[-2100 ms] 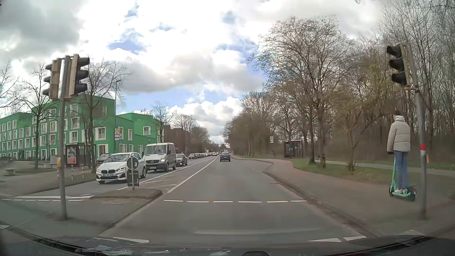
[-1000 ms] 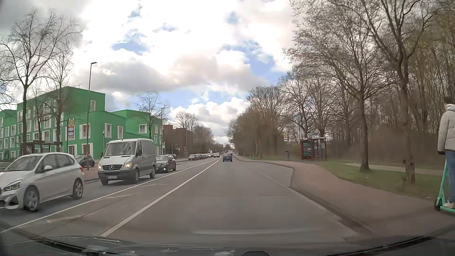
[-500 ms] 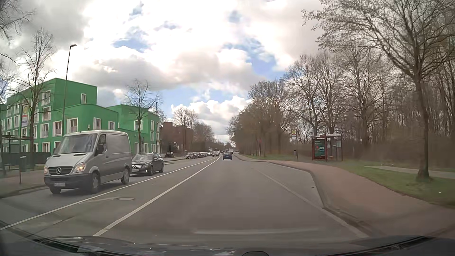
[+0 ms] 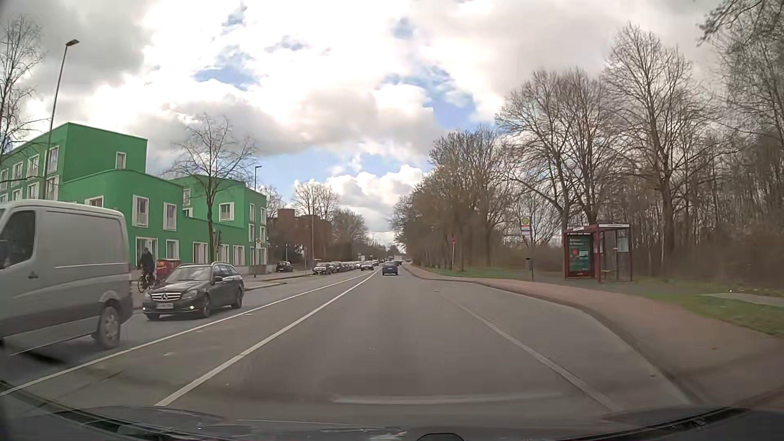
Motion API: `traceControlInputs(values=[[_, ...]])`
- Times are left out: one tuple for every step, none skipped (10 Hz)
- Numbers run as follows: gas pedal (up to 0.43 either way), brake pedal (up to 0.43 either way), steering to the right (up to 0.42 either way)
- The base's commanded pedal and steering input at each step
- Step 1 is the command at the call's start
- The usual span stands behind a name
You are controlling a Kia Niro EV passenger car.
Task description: Follow the waypoints while adhering to traffic rules and regulations
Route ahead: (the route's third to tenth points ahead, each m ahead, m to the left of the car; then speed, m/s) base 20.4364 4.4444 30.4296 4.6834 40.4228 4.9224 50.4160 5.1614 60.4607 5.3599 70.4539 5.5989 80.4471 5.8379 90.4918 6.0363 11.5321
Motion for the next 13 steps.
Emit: traceControlInputs(values=[[0.469,0.000,-0.003],[0.449,0.000,-0.012],[0.449,0.000,-0.016],[0.421,0.000,-0.016],[0.358,0.000,-0.016],[0.299,0.000,-0.014],[0.220,0.000,-0.012],[0.197,0.000,-0.013],[0.189,0.000,-0.012],[0.197,0.000,-0.013],[0.220,0.000,-0.012],[0.220,0.000,-0.012],[0.220,0.000,-0.011]])
